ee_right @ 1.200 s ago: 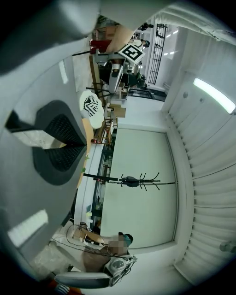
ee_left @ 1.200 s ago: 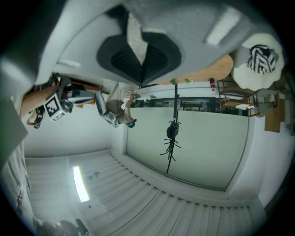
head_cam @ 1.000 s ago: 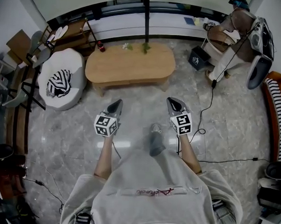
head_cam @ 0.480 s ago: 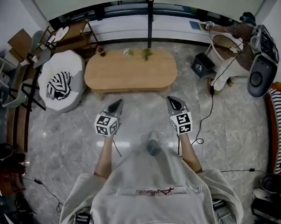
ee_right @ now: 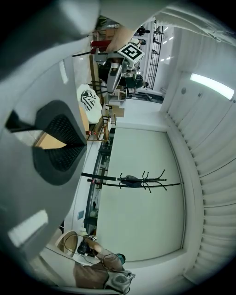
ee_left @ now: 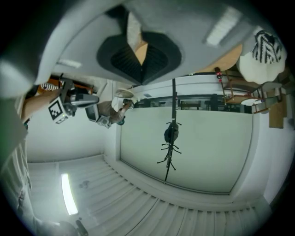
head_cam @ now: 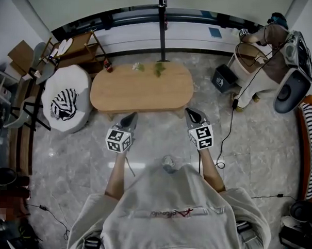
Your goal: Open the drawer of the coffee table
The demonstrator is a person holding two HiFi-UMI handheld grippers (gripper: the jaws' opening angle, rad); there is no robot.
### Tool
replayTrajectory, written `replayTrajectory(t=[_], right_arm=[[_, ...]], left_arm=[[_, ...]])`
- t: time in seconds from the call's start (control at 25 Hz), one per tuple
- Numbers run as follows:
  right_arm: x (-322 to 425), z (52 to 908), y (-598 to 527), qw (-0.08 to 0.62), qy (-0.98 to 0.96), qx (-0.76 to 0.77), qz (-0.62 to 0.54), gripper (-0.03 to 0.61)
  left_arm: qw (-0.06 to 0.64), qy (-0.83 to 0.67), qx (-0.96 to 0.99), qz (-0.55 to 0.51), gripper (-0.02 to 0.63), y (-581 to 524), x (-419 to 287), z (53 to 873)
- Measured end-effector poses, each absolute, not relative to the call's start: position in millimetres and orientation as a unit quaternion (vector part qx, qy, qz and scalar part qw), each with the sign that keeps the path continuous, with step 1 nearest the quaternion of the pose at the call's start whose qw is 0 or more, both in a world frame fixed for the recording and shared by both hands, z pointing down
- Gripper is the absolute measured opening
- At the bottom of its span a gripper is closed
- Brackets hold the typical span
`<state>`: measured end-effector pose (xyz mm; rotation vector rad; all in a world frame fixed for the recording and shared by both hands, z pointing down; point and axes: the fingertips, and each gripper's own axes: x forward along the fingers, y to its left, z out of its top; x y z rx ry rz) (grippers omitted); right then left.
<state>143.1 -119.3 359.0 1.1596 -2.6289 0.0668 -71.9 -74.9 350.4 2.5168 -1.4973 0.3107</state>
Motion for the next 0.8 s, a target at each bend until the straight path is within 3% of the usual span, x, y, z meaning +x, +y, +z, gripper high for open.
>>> replayTrajectory(t=[0.8], right_arm=[[156, 394, -188, 0.138, -0.910, 0.387, 0.059, 0.003]], left_arm=[[0.130, -0.528, 0.831, 0.121, -0.005, -119, -64, 379]])
